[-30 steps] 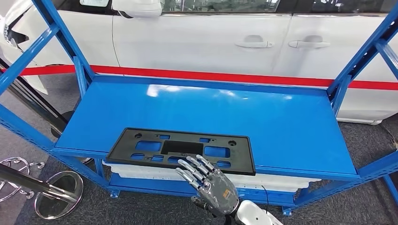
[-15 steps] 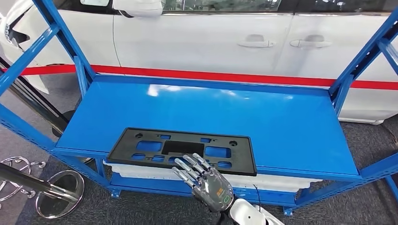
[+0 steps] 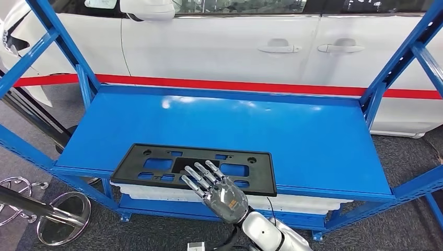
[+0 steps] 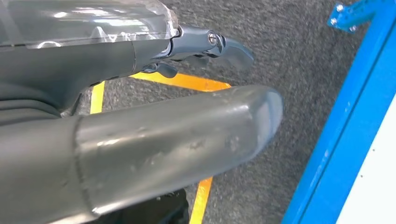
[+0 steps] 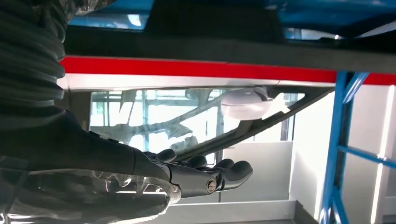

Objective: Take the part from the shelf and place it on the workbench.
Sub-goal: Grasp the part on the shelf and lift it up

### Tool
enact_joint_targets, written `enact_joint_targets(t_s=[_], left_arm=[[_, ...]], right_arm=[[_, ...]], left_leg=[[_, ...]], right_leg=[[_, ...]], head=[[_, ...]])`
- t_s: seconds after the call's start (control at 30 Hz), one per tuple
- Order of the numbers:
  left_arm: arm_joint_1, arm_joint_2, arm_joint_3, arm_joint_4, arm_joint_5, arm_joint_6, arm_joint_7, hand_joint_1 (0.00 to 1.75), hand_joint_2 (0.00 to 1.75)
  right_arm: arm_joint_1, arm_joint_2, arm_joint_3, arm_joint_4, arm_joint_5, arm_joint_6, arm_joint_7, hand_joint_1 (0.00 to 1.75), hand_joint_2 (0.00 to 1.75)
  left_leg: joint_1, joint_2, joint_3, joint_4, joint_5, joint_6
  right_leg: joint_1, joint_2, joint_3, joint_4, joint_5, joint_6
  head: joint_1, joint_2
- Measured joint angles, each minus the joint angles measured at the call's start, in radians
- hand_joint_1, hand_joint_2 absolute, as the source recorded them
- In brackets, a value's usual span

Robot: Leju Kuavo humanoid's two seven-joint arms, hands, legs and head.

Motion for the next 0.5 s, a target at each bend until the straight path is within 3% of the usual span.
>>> enact_joint_targets(t_s=[0.07, 0.13, 0.23, 0.27, 0.3, 0.33, 0.43, 0.5], left_arm=[[0.000, -0.001, -0.002, 0.000, 0.000, 0.001, 0.001, 0.00, 0.00], [-0.001, -0.002, -0.004, 0.000, 0.000, 0.001, 0.001, 0.00, 0.00], [-0.002, -0.002, -0.004, 0.000, 0.000, -0.001, 0.001, 0.00, 0.00], [-0.002, -0.002, -0.005, 0.000, 0.000, -0.001, 0.001, 0.00, 0.00], [-0.002, -0.002, -0.005, 0.000, 0.000, -0.002, 0.002, 0.00, 0.00], [-0.002, -0.003, -0.005, 0.000, 0.000, -0.002, 0.002, 0.00, 0.00], [-0.002, -0.005, -0.006, 0.000, -0.002, -0.002, 0.002, 0.00, 0.00], [-0.004, -0.005, -0.009, 0.000, -0.003, -0.002, 0.002, 0.00, 0.00]], right_arm=[[-0.004, 0.004, 0.002, 0.012, 0.000, 0.000, 0.001, 0.00, 1.75], [-0.009, 0.006, 0.003, 0.020, 0.000, -0.001, 0.003, 0.00, 1.75], [-0.014, 0.007, 0.005, 0.034, 0.002, -0.002, 0.008, 0.00, 1.75], [-0.014, 0.007, 0.005, 0.041, 0.004, -0.002, 0.012, 0.00, 1.75], [-0.015, 0.007, 0.006, 0.049, 0.006, -0.002, 0.016, 0.00, 1.75], [-0.016, 0.007, 0.007, 0.057, 0.009, -0.002, 0.020, 0.00, 1.75], [-0.031, 0.008, 0.009, 0.084, 0.019, -0.002, 0.032, 0.00, 1.75], [-0.042, 0.011, 0.009, 0.107, 0.028, -0.002, 0.042, 0.00, 1.75]], left_leg=[[0.002, 0.000, 0.002, -0.010, 0.007, 0.006], [0.009, 0.002, 0.008, -0.026, 0.018, 0.016], [0.011, 0.004, 0.007, -0.032, 0.022, 0.022], [0.011, 0.004, 0.006, -0.030, 0.022, 0.022], [0.012, 0.004, 0.006, -0.029, 0.021, 0.021], [0.012, 0.003, 0.006, -0.027, 0.020, 0.020], [0.011, 0.001, 0.004, -0.013, 0.010, 0.007], [0.008, 0.001, 0.000, -0.006, 0.006, -0.004]], right_leg=[[-0.001, -0.001, 0.000, -0.002, 0.001, 0.010], [-0.001, -0.001, -0.012, 0.029, -0.024, 0.021], [-0.008, -0.001, -0.093, 0.199, -0.113, 0.034], [-0.012, -0.001, -0.118, 0.248, -0.127, 0.038], [-0.015, -0.002, -0.127, 0.264, -0.122, 0.041], [-0.018, -0.002, -0.118, 0.241, -0.097, 0.043], [-0.025, -0.004, -0.032, 0.061, -0.010, 0.041], [-0.022, -0.002, -0.012, 0.011, -0.002, 0.031]], head=[[0.000, 0.000], [0.000, 0.000], [0.000, 0.000], [0.000, 0.000], [0.000, 0.000], [0.000, 0.000], [0.000, 0.000], [0.000, 0.000]])
